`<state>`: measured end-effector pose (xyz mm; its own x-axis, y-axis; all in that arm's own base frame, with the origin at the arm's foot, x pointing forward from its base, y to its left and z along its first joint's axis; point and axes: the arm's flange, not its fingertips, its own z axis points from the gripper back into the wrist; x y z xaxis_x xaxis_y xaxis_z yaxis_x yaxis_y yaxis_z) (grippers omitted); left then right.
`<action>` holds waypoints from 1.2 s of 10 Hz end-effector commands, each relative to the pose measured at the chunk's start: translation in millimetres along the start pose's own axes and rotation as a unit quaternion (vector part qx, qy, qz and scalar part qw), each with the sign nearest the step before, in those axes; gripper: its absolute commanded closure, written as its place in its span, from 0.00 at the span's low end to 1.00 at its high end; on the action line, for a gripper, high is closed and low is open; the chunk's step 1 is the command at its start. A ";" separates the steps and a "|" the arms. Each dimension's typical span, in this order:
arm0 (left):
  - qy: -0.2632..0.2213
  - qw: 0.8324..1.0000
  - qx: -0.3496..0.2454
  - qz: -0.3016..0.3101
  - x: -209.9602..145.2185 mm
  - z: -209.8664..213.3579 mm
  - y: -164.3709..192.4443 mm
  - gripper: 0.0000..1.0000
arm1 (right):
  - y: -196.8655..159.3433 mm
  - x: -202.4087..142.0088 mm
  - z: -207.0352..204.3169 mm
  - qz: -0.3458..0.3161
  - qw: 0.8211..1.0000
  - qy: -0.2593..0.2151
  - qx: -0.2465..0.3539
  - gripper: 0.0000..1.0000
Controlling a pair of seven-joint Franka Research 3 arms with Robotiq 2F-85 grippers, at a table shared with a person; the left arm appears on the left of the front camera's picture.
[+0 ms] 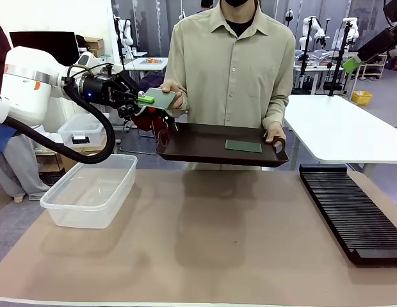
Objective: Sort PCBs into racks and boxes based on the side picked up.
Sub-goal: Pick up the Blank PCB handed by the Human, then if the short side of the Blank PCB is picked up, insert it into the PCB Rack ; if the long side is picked up, place it in the Organizing box.
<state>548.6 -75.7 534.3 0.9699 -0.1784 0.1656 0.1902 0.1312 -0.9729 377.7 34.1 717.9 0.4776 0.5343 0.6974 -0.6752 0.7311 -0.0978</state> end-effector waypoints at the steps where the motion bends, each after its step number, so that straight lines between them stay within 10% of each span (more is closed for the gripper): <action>1: 0.001 1.000 -0.010 -0.001 -0.4 0.4 -1.8 1.00 | 0.9 -2.9 -0.8 0.004 1.000 0.000 0.003 0.00; 12: 0.001 1.000 -0.010 -0.001 -0.4 0.4 -1.8 1.00 | 0.9 -2.9 -0.8 0.004 1.000 0.000 0.003 0.00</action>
<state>548.5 -75.8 534.4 0.9698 -0.1789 0.1657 0.1903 0.1301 -0.9731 377.7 34.1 717.9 0.4776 0.5343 0.6974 -0.6752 0.7311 -0.0978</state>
